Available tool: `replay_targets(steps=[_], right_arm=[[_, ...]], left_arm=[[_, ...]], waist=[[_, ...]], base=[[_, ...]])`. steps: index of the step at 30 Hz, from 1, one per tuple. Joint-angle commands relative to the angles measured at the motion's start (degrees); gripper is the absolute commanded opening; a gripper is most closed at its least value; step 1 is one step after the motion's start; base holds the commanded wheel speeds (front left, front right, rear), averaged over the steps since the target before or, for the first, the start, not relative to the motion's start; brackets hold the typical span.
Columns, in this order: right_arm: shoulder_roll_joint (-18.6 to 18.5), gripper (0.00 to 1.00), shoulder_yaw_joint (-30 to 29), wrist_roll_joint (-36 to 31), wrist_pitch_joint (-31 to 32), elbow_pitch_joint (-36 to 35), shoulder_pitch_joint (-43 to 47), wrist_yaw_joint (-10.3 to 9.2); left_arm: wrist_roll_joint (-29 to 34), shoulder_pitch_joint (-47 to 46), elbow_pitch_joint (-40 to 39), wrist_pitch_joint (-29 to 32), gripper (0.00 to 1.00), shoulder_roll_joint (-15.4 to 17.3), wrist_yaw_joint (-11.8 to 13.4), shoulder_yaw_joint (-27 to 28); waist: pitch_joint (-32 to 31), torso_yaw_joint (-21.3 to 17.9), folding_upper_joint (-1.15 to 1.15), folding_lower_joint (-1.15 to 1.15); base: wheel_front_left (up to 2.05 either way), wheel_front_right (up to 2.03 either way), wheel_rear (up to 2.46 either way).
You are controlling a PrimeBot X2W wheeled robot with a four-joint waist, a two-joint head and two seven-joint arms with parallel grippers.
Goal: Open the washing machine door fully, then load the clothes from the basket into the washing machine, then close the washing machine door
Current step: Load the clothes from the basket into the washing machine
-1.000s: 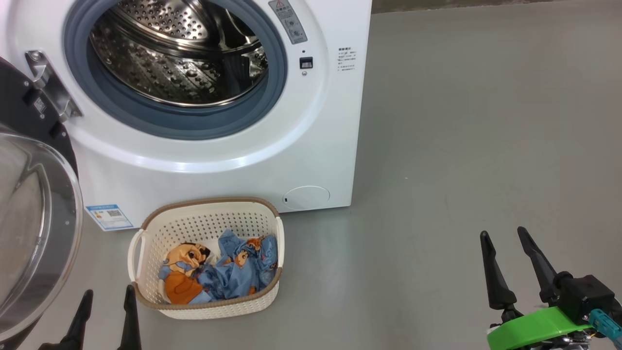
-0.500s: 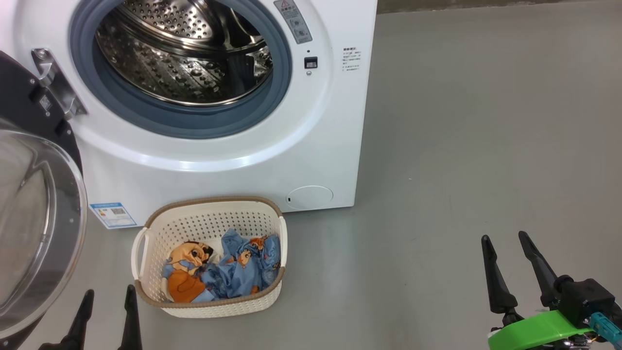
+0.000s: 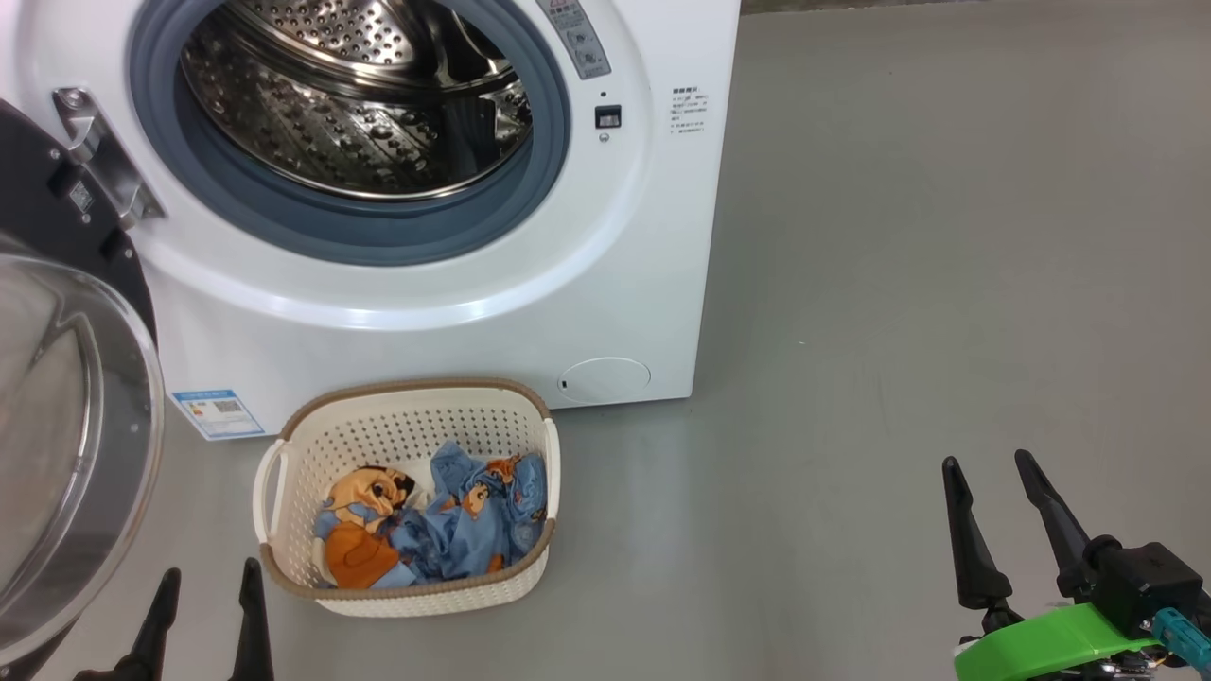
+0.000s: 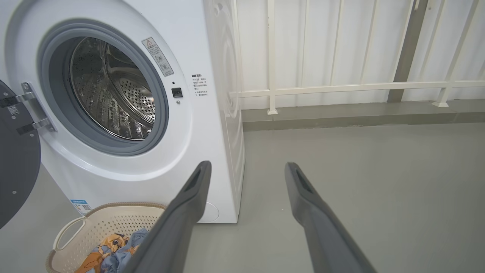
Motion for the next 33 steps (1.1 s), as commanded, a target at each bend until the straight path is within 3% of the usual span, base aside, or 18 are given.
replay_targets(steps=[1,18,33], right_arm=[[-0.15,1.0,1.34,-0.09,-0.69,-1.3,-1.01,0.09],[-0.26,1.0,1.22,-0.07,-0.69,-1.11,-1.77,0.09],[-0.22,1.0,0.8,0.03,-0.69,-0.77,-1.71,0.09]], left_arm=[[-0.4,-2.5,-1.02,-0.32,1.0,0.56,-0.26,2.06],[-0.43,-3.23,-2.15,-0.32,1.0,0.56,0.33,3.25],[-0.83,-2.77,-3.0,-0.32,1.0,0.55,0.14,3.42]], waist=[[0.11,0.05,0.0,0.0],[1.52,0.38,0.0,0.0],[1.62,0.3,0.0,0.0]], base=[[1.08,-1.08,0.0],[1.69,-1.69,0.0],[0.3,-0.3,0.0]])
